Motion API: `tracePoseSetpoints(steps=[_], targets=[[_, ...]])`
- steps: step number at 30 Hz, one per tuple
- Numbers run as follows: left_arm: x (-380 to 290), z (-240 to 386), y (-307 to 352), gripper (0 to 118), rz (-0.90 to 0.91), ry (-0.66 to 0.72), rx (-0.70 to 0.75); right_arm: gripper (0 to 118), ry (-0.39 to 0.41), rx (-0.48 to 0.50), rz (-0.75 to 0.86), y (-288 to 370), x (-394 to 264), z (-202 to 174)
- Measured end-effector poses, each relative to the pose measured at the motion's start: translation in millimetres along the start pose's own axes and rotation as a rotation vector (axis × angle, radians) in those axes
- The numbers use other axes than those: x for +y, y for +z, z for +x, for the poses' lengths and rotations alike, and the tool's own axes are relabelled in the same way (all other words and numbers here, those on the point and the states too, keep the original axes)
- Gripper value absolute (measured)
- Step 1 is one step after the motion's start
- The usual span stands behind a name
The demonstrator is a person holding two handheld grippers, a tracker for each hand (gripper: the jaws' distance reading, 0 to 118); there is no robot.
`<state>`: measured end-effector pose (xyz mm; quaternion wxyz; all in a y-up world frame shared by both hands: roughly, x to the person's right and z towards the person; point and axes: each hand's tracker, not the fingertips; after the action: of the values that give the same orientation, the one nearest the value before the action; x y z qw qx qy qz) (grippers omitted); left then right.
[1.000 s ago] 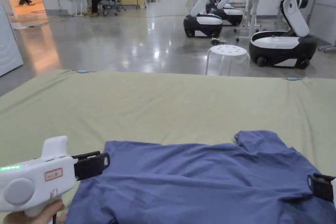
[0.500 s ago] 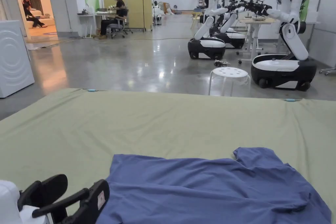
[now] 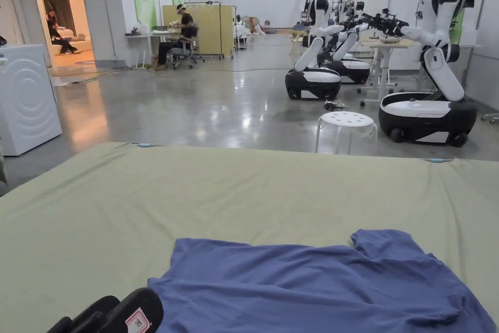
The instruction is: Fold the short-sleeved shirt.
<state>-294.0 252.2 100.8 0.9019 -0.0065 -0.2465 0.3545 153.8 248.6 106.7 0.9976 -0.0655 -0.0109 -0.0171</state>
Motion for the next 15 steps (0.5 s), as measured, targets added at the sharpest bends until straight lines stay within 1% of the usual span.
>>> tracePoseSetpoints(steps=[1,2,3,4,5,6,7,8,9,11,12,13,14,15], targets=[[1,1,1,81,-0.023,0.02,-0.045,82,0.0,0.006,-0.005,0,0,-1],[3,4,1,81,-0.04,-0.006,-0.025,82,0.003,0.009,-0.009,-1,1,-1],[4,11,0,80,-0.059,-0.057,0.037,82,0.004,0.012,-0.013,-1,1,-3],[3,22,-1,79,-0.062,-0.176,0.138,82,0.002,0.016,-0.019,-1,3,-3],[2,30,-2,79,-0.076,-0.313,0.21,82,-0.003,0.017,-0.023,-1,4,-3],[-1,38,-5,73,-0.076,-0.434,0.3,82,-0.008,0.02,-0.027,-1,5,-3],[-6,47,-7,56,-0.067,-0.519,0.389,82,-0.013,0.021,-0.029,0,4,-3],[-11,54,-7,16,-0.049,-0.576,0.429,80,-0.017,0.025,-0.03,0,4,-3],[-11,56,-8,9,-0.047,-0.588,0.465,77,-0.019,0.035,-0.036,0,6,-3],[-13,56,-6,7,0.006,-0.595,0.513,70,-0.008,0.041,-0.048,2,6,-7],[-18,54,-5,7,-0.009,-0.602,0.504,55,0.006,0.05,-0.045,3,6,-7],[-20,55,-6,7,-0.024,-0.663,0.552,31,0.024,0.036,-0.041,4,6,-10],[-24,58,-6,3,-0.014,-0.717,0.573,2,0.055,-0.005,-0.039,4,5,-13],[-26,60,-5,3,-0.005,-0.745,0.608,0,0.07,-0.015,-0.027,6,5,-15]])
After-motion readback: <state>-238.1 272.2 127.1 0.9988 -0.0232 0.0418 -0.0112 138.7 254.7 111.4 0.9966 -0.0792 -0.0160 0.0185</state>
